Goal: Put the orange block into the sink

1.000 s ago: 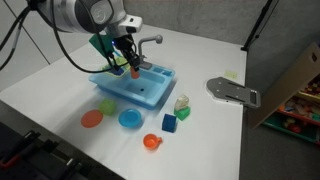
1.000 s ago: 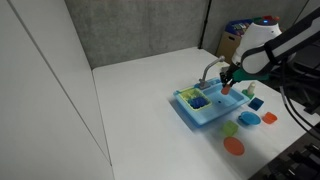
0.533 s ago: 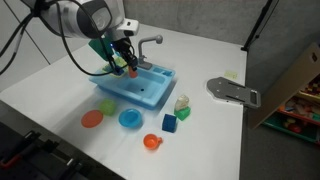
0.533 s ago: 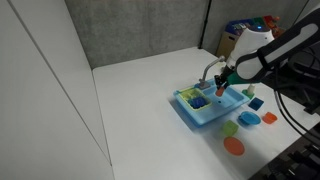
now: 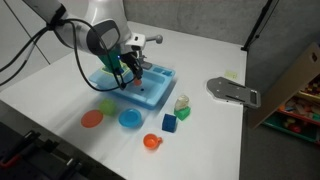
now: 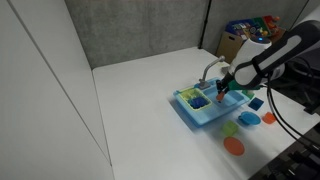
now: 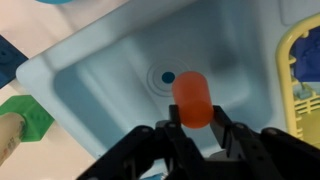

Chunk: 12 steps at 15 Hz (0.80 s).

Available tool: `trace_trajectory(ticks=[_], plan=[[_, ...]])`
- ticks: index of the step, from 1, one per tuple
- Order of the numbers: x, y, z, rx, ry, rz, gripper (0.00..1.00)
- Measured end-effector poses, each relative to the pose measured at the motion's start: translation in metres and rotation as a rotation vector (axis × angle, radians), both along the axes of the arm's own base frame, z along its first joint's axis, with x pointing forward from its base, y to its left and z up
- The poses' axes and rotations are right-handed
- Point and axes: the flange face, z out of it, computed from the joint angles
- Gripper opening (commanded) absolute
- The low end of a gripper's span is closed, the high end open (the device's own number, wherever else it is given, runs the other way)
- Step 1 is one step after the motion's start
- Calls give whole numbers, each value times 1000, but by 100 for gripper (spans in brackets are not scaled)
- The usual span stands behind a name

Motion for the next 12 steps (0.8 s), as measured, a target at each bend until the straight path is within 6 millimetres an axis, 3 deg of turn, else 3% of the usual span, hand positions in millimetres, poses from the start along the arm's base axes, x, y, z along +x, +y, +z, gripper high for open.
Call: trace_trajectory(ticks=[6, 7, 8, 9, 12], plan=[[1, -6, -28, 12, 14, -16, 12], [2, -6, -31, 15, 16, -19, 18], [3, -6, -34, 18, 18, -21, 62], [3, -6, -36, 20, 19, -23, 62], [7, -7, -36, 23, 13, -25, 84]])
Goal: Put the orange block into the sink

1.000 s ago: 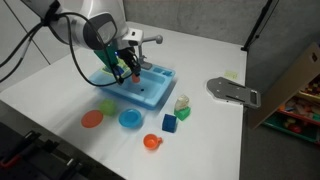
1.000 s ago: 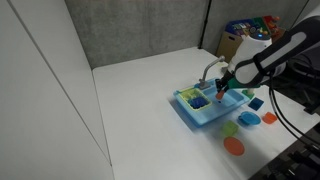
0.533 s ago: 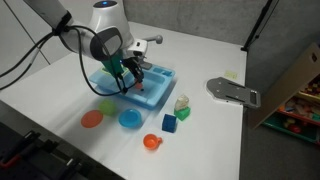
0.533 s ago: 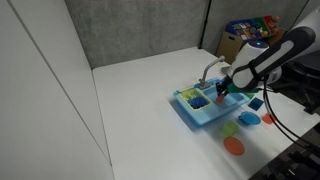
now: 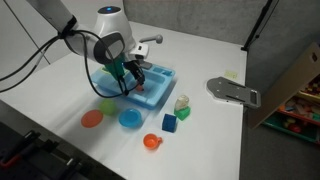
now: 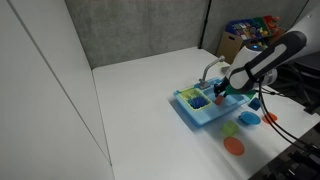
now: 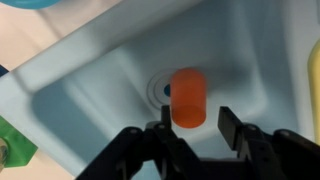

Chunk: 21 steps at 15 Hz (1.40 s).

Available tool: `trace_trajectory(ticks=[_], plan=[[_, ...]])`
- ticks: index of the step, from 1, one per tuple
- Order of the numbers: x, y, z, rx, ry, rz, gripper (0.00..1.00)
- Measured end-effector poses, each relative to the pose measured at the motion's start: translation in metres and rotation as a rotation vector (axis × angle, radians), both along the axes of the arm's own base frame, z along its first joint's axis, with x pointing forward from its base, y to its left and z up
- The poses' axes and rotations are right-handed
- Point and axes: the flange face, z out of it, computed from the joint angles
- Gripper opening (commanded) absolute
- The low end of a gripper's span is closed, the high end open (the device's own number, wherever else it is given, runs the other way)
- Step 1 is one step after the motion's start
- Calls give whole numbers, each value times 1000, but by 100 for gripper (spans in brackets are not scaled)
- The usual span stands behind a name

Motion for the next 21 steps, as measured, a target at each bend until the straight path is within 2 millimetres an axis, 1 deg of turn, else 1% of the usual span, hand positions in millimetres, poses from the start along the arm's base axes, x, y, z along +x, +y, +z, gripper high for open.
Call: trace_trajectory(ticks=[2, 3, 6, 9, 12, 16, 21], plan=[[2, -1, 2, 2, -7, -3, 99], [4, -2, 4, 4, -11, -5, 100], [7, -6, 16, 11, -31, -2, 100], [12, -7, 36, 27, -49, 21, 100], [10, -9, 60, 37, -34, 53, 100], [-3, -8, 94, 55, 21, 104, 100], [-27, -5, 144, 76, 86, 164, 100]])
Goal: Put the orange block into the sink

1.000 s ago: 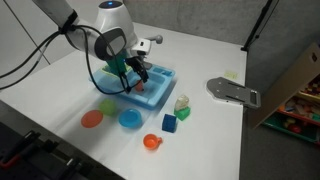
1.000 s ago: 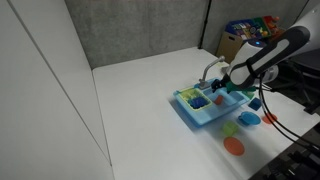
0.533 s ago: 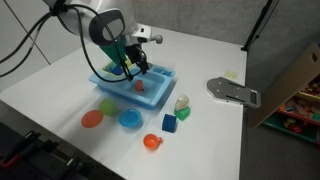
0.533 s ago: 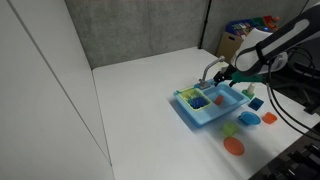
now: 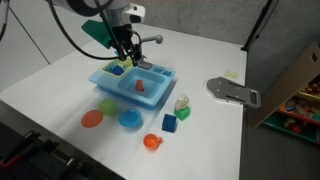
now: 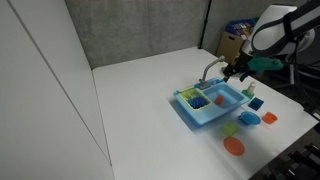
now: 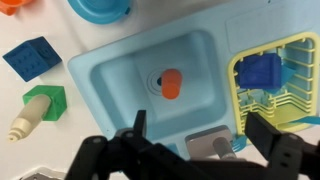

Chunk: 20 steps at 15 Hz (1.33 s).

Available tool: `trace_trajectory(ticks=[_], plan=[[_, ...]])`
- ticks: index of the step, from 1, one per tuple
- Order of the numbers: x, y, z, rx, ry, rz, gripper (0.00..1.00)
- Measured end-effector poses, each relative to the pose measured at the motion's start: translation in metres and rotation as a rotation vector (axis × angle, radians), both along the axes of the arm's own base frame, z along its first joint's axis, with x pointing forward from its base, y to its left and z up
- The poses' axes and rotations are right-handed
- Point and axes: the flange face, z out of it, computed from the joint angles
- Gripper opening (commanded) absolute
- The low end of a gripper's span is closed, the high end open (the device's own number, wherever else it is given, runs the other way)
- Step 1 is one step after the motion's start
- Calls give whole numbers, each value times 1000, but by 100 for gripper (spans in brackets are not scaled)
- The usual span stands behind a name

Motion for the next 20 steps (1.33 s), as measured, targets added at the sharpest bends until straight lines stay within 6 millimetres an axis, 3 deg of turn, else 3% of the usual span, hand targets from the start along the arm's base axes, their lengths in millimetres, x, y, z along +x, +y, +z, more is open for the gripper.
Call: trace_trajectory(ticks=[11, 20], plan=[[-72, 7, 123, -44, 61, 148, 100], [-104, 15, 234, -51, 86, 190, 100]])
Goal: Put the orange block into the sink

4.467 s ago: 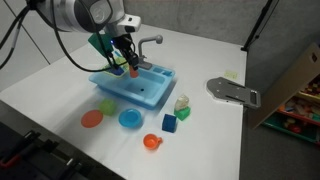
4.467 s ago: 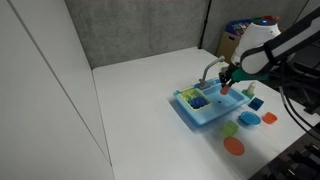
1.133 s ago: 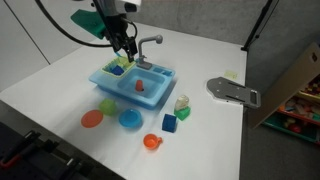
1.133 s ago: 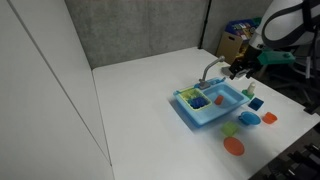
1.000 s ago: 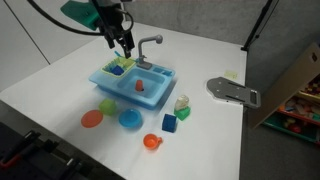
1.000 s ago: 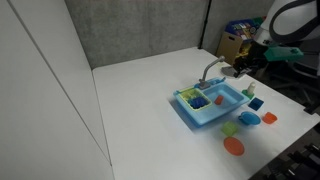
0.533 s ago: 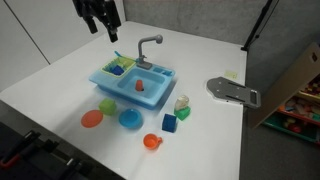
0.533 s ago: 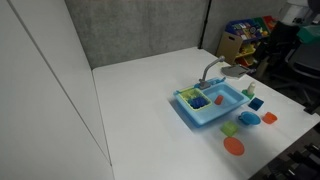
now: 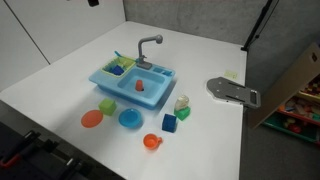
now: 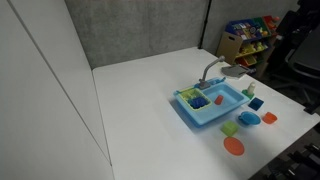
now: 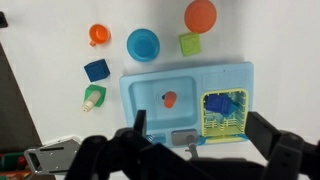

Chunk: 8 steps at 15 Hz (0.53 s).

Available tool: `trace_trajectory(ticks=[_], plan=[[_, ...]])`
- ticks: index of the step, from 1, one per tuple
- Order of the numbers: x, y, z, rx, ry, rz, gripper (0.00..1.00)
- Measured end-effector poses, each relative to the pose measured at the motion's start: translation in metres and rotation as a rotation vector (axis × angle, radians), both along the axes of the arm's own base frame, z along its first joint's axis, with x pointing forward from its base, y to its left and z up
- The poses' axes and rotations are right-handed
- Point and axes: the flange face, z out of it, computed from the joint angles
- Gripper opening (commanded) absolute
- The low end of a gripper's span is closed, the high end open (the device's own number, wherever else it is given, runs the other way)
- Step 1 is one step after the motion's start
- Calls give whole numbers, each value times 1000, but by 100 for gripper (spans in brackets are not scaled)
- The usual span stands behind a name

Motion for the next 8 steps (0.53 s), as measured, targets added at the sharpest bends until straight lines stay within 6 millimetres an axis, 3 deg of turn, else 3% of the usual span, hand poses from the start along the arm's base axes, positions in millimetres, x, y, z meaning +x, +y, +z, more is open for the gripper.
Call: trace_trajectory(ticks=[4, 8], plan=[[0, 5, 41, -3, 9, 19, 100], [1, 7, 46, 4, 20, 45, 100]])
